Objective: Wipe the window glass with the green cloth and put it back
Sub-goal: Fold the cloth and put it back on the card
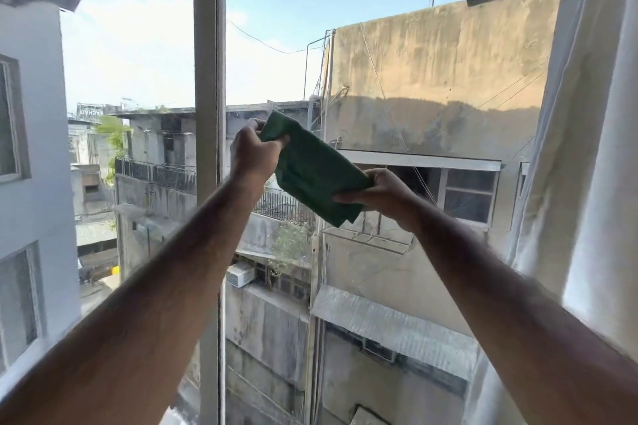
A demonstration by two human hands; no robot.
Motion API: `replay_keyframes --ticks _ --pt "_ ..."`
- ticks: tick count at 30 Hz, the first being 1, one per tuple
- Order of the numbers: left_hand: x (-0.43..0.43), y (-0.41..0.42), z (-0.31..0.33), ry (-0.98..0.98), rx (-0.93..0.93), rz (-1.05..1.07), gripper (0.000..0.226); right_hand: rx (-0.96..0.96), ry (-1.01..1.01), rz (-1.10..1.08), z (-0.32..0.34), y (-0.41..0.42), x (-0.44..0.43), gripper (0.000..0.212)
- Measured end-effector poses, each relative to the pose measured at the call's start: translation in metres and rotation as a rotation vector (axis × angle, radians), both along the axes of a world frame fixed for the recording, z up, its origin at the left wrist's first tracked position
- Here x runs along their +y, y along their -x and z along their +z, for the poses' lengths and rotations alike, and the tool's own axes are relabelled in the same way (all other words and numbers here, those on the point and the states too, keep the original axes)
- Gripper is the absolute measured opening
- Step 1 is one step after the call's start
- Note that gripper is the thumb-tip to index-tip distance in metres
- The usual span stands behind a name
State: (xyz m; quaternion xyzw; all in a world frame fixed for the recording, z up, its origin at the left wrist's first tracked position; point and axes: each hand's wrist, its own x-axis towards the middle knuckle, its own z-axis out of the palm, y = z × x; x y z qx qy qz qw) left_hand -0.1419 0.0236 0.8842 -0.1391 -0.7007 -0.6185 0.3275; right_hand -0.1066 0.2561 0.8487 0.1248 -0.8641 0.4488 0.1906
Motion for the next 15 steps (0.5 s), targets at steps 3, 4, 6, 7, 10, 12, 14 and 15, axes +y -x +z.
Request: replay_keyframes --ticks 3,4,6,7,10,12,14,15 --pt "-0.022 0.002 -0.021 -0.126 -0.134 -0.17 0.041 -0.023 0.282 0.089 -0.009 -0.013 0.0 0.021" --pt "-0.029 0.004 -0.031 -0.157 -0.181 -0.218 0.042 -0.032 0.35 0.103 -0.013 -0.017 -0.001 0.015" --pt "-0.04 0.01 -0.057 -0.21 -0.265 -0.306 0.042 -0.066 0.448 0.106 -0.028 -0.023 -0.004 0.01" --pt "-0.042 0.012 -0.07 -0.239 -0.3 -0.35 0.04 -0.087 0.464 0.101 -0.037 -0.024 -0.006 0.009" --pt "-0.048 0.014 -0.113 -0.299 -0.388 -0.463 0.033 -0.174 0.464 0.092 -0.072 -0.025 -0.009 0.011" --pt "-0.051 0.013 -0.145 -0.325 -0.446 -0.528 0.026 -0.226 0.492 0.065 -0.101 -0.025 -0.008 0.015" --pt "-0.056 0.01 -0.179 -0.33 -0.508 -0.587 0.015 -0.276 0.543 0.038 -0.133 -0.027 -0.005 0.015" --pt "-0.058 0.009 -0.198 -0.311 -0.538 -0.597 0.011 -0.302 0.56 0.029 -0.153 -0.029 -0.004 0.016"
